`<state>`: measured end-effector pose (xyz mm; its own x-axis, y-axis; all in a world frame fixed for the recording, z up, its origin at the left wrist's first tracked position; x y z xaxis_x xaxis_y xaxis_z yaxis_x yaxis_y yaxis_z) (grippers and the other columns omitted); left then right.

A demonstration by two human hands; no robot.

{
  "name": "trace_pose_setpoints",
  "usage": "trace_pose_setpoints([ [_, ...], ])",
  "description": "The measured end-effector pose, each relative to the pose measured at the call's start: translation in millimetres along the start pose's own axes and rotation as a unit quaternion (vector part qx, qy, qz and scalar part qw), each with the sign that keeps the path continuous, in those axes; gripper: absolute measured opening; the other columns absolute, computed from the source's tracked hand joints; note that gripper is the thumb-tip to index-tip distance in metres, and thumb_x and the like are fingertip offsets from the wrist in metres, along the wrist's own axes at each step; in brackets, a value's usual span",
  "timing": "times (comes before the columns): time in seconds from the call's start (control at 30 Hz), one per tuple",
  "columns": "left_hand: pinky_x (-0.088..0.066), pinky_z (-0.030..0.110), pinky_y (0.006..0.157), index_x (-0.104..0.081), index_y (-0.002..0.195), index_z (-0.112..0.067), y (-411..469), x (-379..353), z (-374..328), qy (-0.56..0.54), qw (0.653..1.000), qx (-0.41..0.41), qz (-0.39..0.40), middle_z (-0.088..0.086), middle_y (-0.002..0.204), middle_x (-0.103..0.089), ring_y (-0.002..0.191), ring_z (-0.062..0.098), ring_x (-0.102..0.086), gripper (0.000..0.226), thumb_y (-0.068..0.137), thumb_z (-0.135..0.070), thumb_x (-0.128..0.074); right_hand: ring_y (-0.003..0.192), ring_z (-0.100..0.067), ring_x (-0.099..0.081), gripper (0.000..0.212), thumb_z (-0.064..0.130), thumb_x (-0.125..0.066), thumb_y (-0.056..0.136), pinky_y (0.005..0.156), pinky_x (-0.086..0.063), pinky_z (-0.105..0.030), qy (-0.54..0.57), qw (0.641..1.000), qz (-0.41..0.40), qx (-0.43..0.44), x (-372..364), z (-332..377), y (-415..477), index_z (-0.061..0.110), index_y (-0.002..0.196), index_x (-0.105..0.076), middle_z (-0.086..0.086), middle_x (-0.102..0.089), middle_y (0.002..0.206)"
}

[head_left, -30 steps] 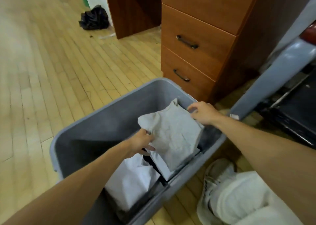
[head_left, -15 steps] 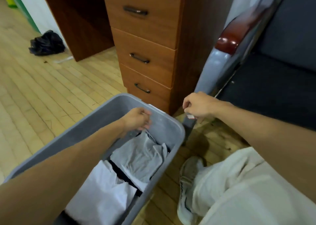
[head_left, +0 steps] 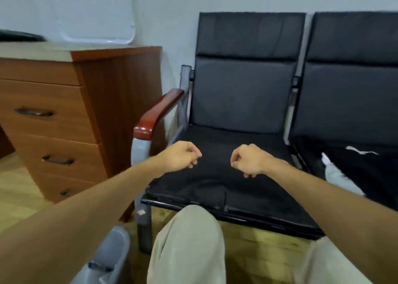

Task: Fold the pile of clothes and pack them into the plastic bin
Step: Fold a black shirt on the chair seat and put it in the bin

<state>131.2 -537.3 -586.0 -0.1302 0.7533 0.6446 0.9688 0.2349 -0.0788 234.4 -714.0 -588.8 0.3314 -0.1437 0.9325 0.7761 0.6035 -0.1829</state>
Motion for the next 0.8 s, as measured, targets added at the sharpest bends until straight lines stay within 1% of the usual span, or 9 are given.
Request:
trace_pose_setpoints([
  [0.13,-0.048,0.018,0.074,-0.063,0.106,-0.018,22,-37,-58,0.051,0.996,-0.043,0.063,0.002,0.102,-0.067,0.093,0.015,-0.064,0.017,0.099,-0.019,-0.047,0.074,-0.021,-0.071,0.014,0.020,-0.049,0.096,0.066,-0.061,-0.035,0.013,0.997,-0.018,-0.068,19,-67,-16,0.017,0.099,-0.062,-0.007,-0.070,0.084],
  [0.3,-0.049,0.029,0.092,-0.061,0.108,-0.021,53,-98,-121,0.078,0.983,-0.096,0.135,0.001,0.105,-0.065,0.098,0.013,-0.062,0.018,0.100,-0.019,-0.044,0.073,-0.027,-0.069,0.021,0.015,-0.048,0.092,0.070,-0.061,-0.038,0.028,0.987,-0.054,-0.150,35,-146,-39,0.011,0.100,-0.067,-0.012,-0.069,0.083],
  [0.4,-0.049,0.029,0.092,-0.060,0.111,-0.020,70,-142,-147,0.083,0.972,-0.119,0.182,0.000,0.107,-0.063,0.100,0.013,-0.061,0.020,0.101,-0.020,-0.043,0.083,-0.031,-0.067,0.024,0.015,-0.048,0.089,0.076,-0.058,-0.040,0.036,0.972,-0.100,-0.210,38,-194,-51,0.009,0.100,-0.069,-0.012,-0.064,0.095],
  [0.47,-0.048,0.030,0.094,-0.060,0.114,-0.019,81,-174,-159,0.085,0.964,-0.134,0.211,0.000,0.108,-0.063,0.103,0.013,-0.059,0.022,0.101,-0.020,-0.042,0.085,-0.032,-0.063,0.023,0.017,-0.047,0.089,0.073,-0.055,-0.037,0.036,0.957,-0.141,-0.250,34,-225,-59,0.008,0.097,-0.066,-0.013,-0.061,0.104],
  [0.57,-0.048,0.029,0.091,-0.062,0.108,-0.021,100,-220,-171,0.083,0.956,-0.153,0.235,-0.002,0.102,-0.064,0.102,0.014,-0.060,0.020,0.100,-0.020,-0.043,0.087,-0.031,-0.058,0.014,0.016,-0.045,0.092,0.070,-0.046,-0.034,0.038,0.928,-0.204,-0.309,18,-264,-74,0.009,0.092,-0.057,-0.012,-0.060,0.104],
  [0.63,-0.048,0.024,0.085,-0.062,0.105,-0.024,112,-249,-176,0.081,0.953,-0.161,0.244,-0.007,0.095,-0.063,0.098,0.012,-0.061,0.018,0.099,-0.020,-0.045,0.104,-0.031,-0.054,0.022,0.015,-0.046,0.092,0.076,-0.045,-0.036,0.023,0.912,-0.238,-0.334,8,-287,-80,0.010,0.111,-0.057,-0.011,-0.056,0.116],
  [0.67,-0.049,0.024,0.083,-0.063,0.104,-0.025,118,-262,-178,0.083,0.951,-0.166,0.247,-0.008,0.092,-0.063,0.096,0.011,-0.061,0.018,0.099,-0.020,-0.046,0.112,-0.030,-0.049,0.029,0.015,-0.047,0.092,0.083,-0.044,-0.038,-0.001,0.903,-0.255,-0.345,3,-299,-82,0.011,0.120,-0.054,-0.011,-0.052,0.122],
  [0.73,-0.051,0.028,0.086,-0.063,0.100,-0.028,130,-283,-180,0.083,0.950,-0.172,0.247,-0.008,0.094,-0.064,0.094,0.011,-0.062,0.019,0.097,-0.019,-0.047,0.119,-0.031,-0.042,0.036,0.020,-0.052,0.091,0.096,-0.039,-0.038,-0.073,0.883,-0.282,-0.369,-1,-321,-83,0.012,0.126,-0.048,-0.011,-0.045,0.129],
  [0.8,-0.052,0.029,0.084,-0.064,0.097,-0.030,140,-298,-179,0.073,0.952,-0.169,0.246,-0.006,0.097,-0.065,0.092,0.011,-0.062,0.021,0.096,-0.018,-0.047,0.121,-0.031,-0.041,0.043,0.028,-0.056,0.090,0.099,-0.035,-0.039,-0.133,0.876,-0.273,-0.375,-2,-341,-80,0.012,0.128,-0.045,-0.011,-0.043,0.131],
])
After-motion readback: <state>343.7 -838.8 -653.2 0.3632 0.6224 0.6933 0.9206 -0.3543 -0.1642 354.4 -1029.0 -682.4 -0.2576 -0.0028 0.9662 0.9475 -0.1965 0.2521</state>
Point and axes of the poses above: each hand's wrist, its own y-axis towards the middle knuckle, its own x-axis out of the back of the hand, z = x × y, the point moved 3 cm from there along y, towards the middle knuckle
